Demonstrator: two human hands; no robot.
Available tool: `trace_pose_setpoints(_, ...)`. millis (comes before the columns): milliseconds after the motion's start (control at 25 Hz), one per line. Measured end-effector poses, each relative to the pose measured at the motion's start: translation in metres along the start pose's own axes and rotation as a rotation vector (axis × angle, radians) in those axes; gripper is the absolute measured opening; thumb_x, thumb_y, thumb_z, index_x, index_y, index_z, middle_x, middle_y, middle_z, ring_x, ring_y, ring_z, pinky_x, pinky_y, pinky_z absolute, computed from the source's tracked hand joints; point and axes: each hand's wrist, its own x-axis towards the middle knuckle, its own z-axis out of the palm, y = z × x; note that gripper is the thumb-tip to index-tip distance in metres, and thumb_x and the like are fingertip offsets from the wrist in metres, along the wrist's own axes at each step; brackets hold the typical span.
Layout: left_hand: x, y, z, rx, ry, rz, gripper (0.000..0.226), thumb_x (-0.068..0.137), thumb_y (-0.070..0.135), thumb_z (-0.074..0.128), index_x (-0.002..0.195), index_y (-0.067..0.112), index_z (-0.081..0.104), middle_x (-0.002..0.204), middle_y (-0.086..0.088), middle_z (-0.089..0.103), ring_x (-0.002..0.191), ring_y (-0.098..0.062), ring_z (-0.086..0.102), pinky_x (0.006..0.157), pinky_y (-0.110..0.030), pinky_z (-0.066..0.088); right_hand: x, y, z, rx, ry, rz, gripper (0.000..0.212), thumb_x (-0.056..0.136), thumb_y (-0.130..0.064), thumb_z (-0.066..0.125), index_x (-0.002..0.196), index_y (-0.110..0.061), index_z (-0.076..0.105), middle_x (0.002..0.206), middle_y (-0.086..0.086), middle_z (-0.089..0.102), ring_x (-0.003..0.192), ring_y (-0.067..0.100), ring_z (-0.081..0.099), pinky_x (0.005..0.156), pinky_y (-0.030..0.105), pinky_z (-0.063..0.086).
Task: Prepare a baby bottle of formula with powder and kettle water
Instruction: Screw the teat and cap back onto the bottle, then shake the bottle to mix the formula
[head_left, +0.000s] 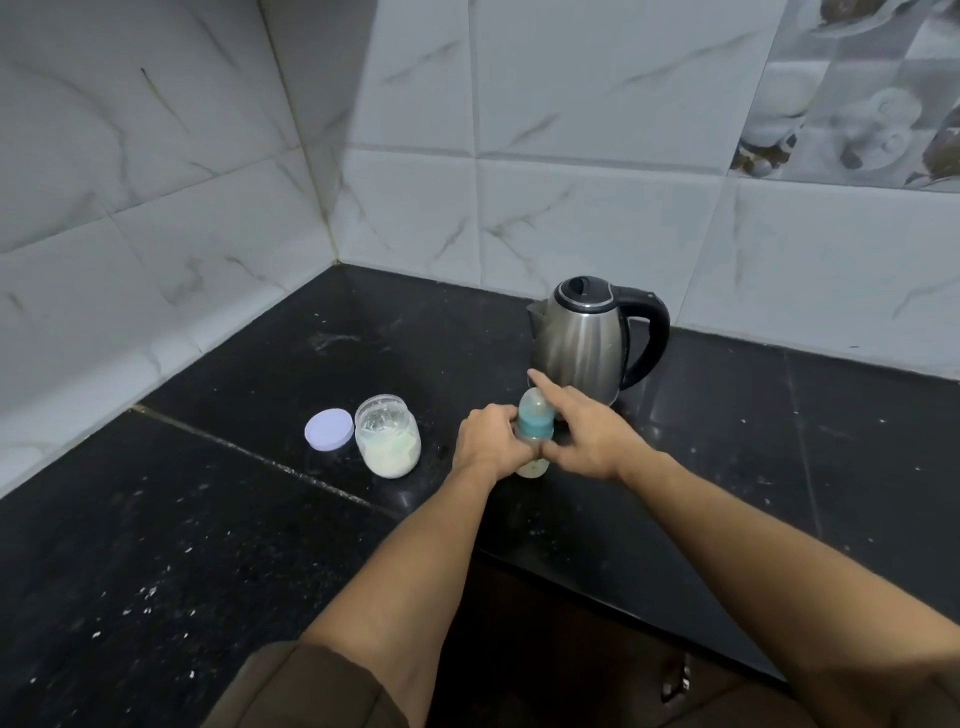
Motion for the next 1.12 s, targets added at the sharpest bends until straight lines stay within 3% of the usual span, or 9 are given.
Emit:
trace_pose_setpoints(160,0.02,0.015,-0.051,-0.087,0.074,0.051,0.041,0.069,0.055,0.089,0.093,0.025,0.075,0.084,0.01,0.076,0.082,-0.006,0.071,0.08,-0.032,0.059,0.016,-0.019,-0.009,0.137,0.109,-0.035,0.129,0.083,-0.039,0.079,0.157,-0.053,-0.025,0.136,0.0,0.057,0.107,0.018,0.066,0.099,0.043,0.056)
trace_pose_setpoints(440,0.04,0.031,-0.128,-0.157,0.195,0.174,0.045,0.065,0.062,0.085,0.081,0.021,0.077,0.07,0.008,0.076,0.071,-0.007,0.073,0.075,-0.034,0.061,0.068,-0.08,-0.058,0.171,0.381,-0.099,0.115,0.086,-0.029,0.077,0.167,-0.038,-0.004,0.096,-0.01,0.06,0.086,0.015,0.064,0.082,0.031,0.053)
trace_pose_setpoints(560,0.044,0.023,-0.153,-0.196,0.2,0.212,0.046,0.076,0.063,0.079,0.078,0.017,0.076,0.063,0.01,0.071,0.062,-0.004,0.066,0.069,-0.029,0.055,0.083,-0.097,-0.065,0.169,0.401,-0.178,0.107,0.085,-0.027,0.078,0.167,-0.037,0.01,0.095,-0.008,0.061,0.088,0.024,0.07,0.084,0.036,0.055)
trace_pose_setpoints(640,0.045,0.014,-0.165,-0.271,0.223,0.199,0.055,0.085,0.074,0.062,0.092,0.023,0.08,0.074,0.014,0.075,0.075,-0.004,0.07,0.081,-0.031,0.056,0.091,-0.101,-0.078,0.199,0.41,-0.196,0.101,0.086,-0.033,0.081,0.165,-0.039,0.019,0.1,-0.005,0.065,0.098,0.028,0.071,0.087,0.032,0.053)
trace_pose_setpoints(760,0.052,0.006,-0.184,-0.239,0.36,0.105,0.067,0.094,0.08,0.034,0.102,0.03,0.078,0.091,0.015,0.078,0.094,-0.014,0.073,0.091,-0.037,0.052,0.109,-0.105,-0.115,0.474,0.635,-0.143,0.098,0.084,-0.037,0.086,0.16,-0.045,0.025,0.119,0.001,0.069,0.101,0.022,0.071,0.093,0.031,0.055)
trace_pose_setpoints(880,0.061,0.007,-0.198,-0.134,0.468,0.022,0.065,0.104,0.068,0.028,0.096,0.023,0.074,0.095,0.007,0.077,0.095,-0.019,0.069,0.085,-0.037,0.048,0.124,-0.119,-0.158,1.116,0.956,-0.01,0.098,0.084,-0.034,0.087,0.157,-0.048,0.025,0.129,0.003,0.062,0.109,0.02,0.07,0.086,0.039,0.063)
trace_pose_setpoints(960,0.069,0.008,-0.203,-0.079,0.521,-0.016,0.062,0.106,0.061,0.029,0.094,0.019,0.074,0.096,0.004,0.077,0.092,-0.022,0.068,0.082,-0.037,0.048,0.129,-0.133,-0.178,1.519,0.822,-0.027,0.092,0.089,-0.025,0.084,0.158,-0.042,0.024,0.136,0.007,0.059,0.116,0.03,0.07,0.073,0.041,0.066)
trace_pose_setpoints(1000,0.073,0.01,-0.205,-0.049,0.536,-0.026,0.06,0.107,0.059,0.03,0.093,0.019,0.073,0.095,0.003,0.076,0.09,-0.022,0.068,0.081,-0.038,0.05,0.128,-0.14,-0.183,1.532,0.663,-0.061,0.089,0.091,-0.022,0.082,0.157,-0.04,0.025,0.136,0.009,0.06,0.115,0.034,0.071,0.068,0.04,0.065)
trace_pose_setpoints(1120,0.087,0.02,-0.207,0.045,0.554,-0.065,0.049,0.106,0.051,0.038,0.101,0.018,0.073,0.088,-0.001,0.07,0.084,-0.026,0.063,0.075,-0.038,0.049,0.129,-0.151,-0.184,1.171,0.229,-0.218,0.087,0.088,-0.018,0.084,0.155,-0.042,0.034,0.122,0.013,0.072,0.101,0.029,0.076,0.066,0.038,0.062)
